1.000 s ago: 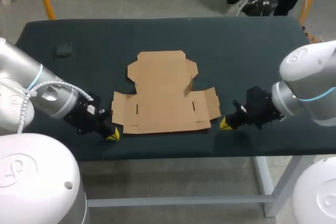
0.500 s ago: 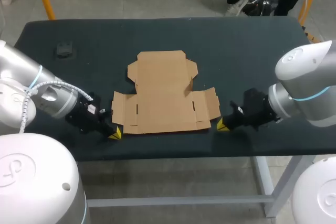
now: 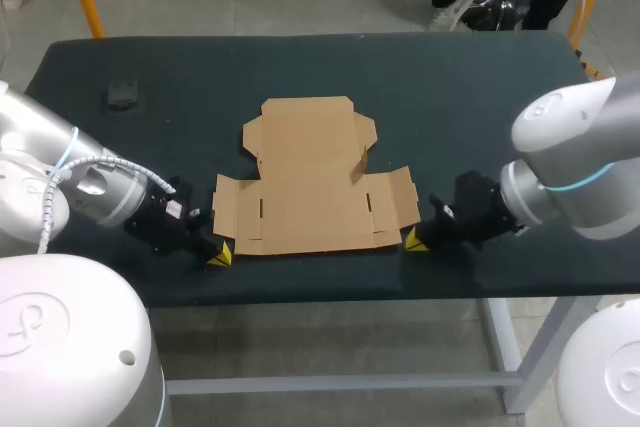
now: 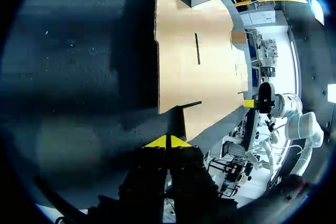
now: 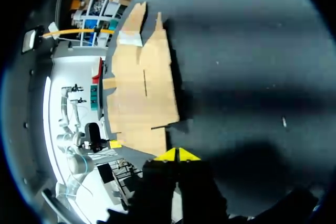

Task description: Assemble the packaging by folding the flat box into shape, placing the metal phone stand inside, and closing the box properly

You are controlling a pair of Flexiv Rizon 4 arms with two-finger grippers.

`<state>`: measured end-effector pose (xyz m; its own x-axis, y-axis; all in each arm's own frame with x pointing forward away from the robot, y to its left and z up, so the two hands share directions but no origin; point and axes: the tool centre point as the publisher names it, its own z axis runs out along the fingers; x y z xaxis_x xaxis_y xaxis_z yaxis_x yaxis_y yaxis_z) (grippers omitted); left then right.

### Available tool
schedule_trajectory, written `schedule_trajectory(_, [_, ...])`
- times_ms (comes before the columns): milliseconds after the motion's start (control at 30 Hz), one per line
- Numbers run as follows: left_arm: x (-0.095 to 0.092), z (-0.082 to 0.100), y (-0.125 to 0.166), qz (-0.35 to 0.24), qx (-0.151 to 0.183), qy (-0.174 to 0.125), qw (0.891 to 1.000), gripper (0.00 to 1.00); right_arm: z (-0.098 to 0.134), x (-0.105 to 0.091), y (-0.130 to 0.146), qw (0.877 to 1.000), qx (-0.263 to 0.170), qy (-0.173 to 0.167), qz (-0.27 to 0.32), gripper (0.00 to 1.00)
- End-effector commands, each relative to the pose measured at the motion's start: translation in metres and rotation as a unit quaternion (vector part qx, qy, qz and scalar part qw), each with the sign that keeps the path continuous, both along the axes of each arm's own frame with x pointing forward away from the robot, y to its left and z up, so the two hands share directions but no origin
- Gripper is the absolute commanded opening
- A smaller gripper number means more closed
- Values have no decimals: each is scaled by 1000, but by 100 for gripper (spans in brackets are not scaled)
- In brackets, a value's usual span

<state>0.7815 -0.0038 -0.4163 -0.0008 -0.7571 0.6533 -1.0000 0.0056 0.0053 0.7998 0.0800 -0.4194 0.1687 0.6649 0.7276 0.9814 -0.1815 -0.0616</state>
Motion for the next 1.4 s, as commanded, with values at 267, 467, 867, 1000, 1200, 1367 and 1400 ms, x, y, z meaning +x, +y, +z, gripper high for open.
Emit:
schedule_trajectory(267, [2, -6, 0, -6, -7, 4, 1000, 0, -6, 5, 5, 1000, 10, 6, 3, 0])
schedule_trajectory(467, [5, -6, -2, -11, -10, 6, 1000, 0, -2, 8, 11, 1000, 11, -1, 9, 0])
schedule_trajectory(867, [9, -6, -5, -18, -9, 7, 1000, 0, -1, 11, 13, 1000, 11, -3, 11, 0])
schedule_trajectory(1000, [10, -6, -5, -20, -10, 9, 1000, 0, -2, 13, 13, 1000, 10, -1, 11, 0])
schedule_trajectory(1200, [12, -6, -6, -20, -10, 10, 1000, 0, -4, 14, 12, 1000, 9, 1, 11, 0])
schedule_trajectory(1367, [17, -5, -5, -17, -10, 11, 1000, 0, -5, 16, 11, 1000, 7, 4, 10, 0])
schedule_trajectory(1400, [18, -4, -6, -17, -9, 11, 1000, 0, -5, 16, 11, 1000, 6, 5, 10, 0])
